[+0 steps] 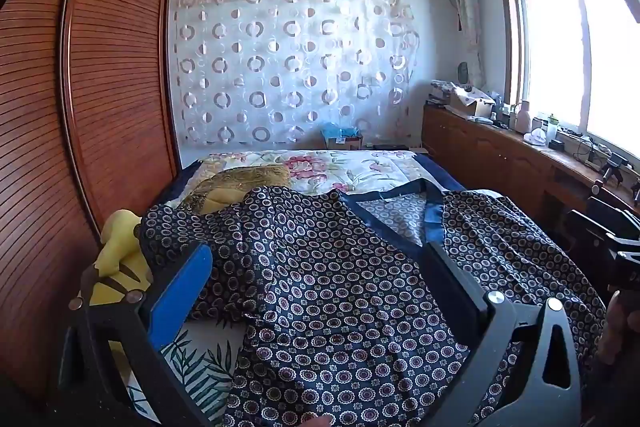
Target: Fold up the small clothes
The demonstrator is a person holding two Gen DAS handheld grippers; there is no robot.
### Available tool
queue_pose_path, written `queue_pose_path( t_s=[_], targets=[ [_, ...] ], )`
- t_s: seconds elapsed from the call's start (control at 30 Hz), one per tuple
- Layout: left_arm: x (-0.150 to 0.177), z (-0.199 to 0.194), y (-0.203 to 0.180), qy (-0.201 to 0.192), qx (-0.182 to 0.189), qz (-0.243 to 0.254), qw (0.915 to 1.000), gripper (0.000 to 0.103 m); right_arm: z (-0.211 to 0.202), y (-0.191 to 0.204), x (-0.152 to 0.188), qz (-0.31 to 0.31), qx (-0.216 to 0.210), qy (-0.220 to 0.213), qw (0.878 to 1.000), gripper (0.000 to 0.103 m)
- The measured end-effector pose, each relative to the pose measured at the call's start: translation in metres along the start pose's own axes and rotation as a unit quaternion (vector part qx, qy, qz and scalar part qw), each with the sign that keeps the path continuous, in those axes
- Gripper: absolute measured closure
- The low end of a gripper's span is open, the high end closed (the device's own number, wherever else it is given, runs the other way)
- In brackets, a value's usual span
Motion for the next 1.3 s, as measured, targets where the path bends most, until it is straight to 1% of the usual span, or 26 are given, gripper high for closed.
queue_pose_path(
  t_s=[0.27, 0.3, 0.47, 1.07, 1.17, 1.3],
  targets=[
    [0.0001, -0.0003, 0.0002, 0.001, 0.000, 0.000, 1.0000, 0.000, -0.0008, -0.0005, 0.0001, 0.000, 0.003, 0.001, 1.000, 0.000],
    [0.0001, -0.0003, 0.0001, 0.000, 0.000, -0.001, 1.0000, 0.000, 0.0013, 0.0053, -0.0008, 0.000, 0.001, 0.001, 1.000, 0.000],
    [-0.0001, -0.0005, 0.0001, 0.000, 0.000, 0.000, 1.0000, 0.000, 0.0026, 0.0073, 0.0001, -0.003, -0.001, 0.004, 1.000, 0.000],
    [0.0000, -0.0003, 0.0004, -0.002, 0.002, 0.001, 1.0000, 0.000, 0.0035, 0.0056, 0.0012, -0.003, -0.001, 0.005, 1.000, 0.000],
    [-0.0055, -0.0035, -0.0013, -0.003, 0.002, 0.002, 1.0000, 0.000, 0.0034, 0.0057, 0.0012, -0.003, -0.001, 0.005, 1.000, 0.000],
    [-0.0047, -0.0033, -0.0014, -0.002, 0.002, 0.002, 1.0000, 0.000, 0.0042, 0.0053, 0.0019, -0.002, -0.001, 0.005, 1.000, 0.000]
  ],
)
Point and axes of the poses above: each gripper's, at about its wrist camera, not at the fingertips, and z roughly the way its jaws point, y to its left, x to its underside, the point moved 1 cm from there along z, roughly the way its jaws point, and after that the axes turned 13 degrees about z, right-handed, at the moved point
